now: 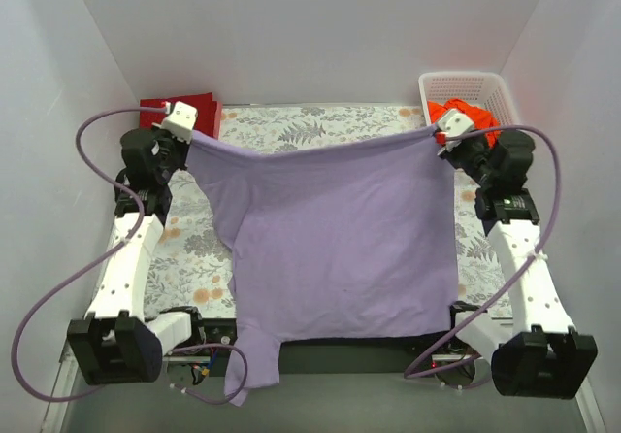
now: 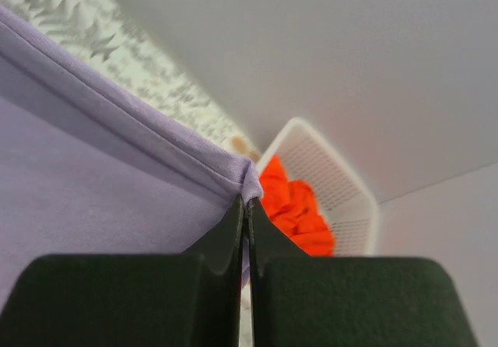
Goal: Fold and stack the t-shirts
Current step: Flatten the tshirt out
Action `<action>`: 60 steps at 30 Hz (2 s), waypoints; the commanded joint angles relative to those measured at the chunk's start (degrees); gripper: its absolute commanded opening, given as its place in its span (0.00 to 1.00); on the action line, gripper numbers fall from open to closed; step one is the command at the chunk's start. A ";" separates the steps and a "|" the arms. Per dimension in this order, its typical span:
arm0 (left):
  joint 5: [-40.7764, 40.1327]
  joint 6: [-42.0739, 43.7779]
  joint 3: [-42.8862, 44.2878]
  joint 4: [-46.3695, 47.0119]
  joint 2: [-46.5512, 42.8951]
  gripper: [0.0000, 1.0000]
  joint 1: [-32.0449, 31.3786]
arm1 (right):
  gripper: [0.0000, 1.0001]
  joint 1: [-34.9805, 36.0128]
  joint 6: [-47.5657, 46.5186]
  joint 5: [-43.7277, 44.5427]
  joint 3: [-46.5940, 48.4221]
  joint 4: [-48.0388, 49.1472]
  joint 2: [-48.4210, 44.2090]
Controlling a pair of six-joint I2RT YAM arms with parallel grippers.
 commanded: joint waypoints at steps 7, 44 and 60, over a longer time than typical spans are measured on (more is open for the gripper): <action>3.30 -7.42 6.61 8.01 28.57 0.00 -0.15 | 0.01 8.68 -8.55 6.51 -0.25 11.37 21.57; 21.42 -2.17 2.43 -44.80 18.94 0.32 -3.58 | 0.34 12.81 -2.30 9.68 17.10 -49.09 31.61; 16.92 1.72 -9.98 -44.12 20.69 0.25 -3.84 | 0.22 12.99 -1.16 13.11 6.97 -46.11 34.50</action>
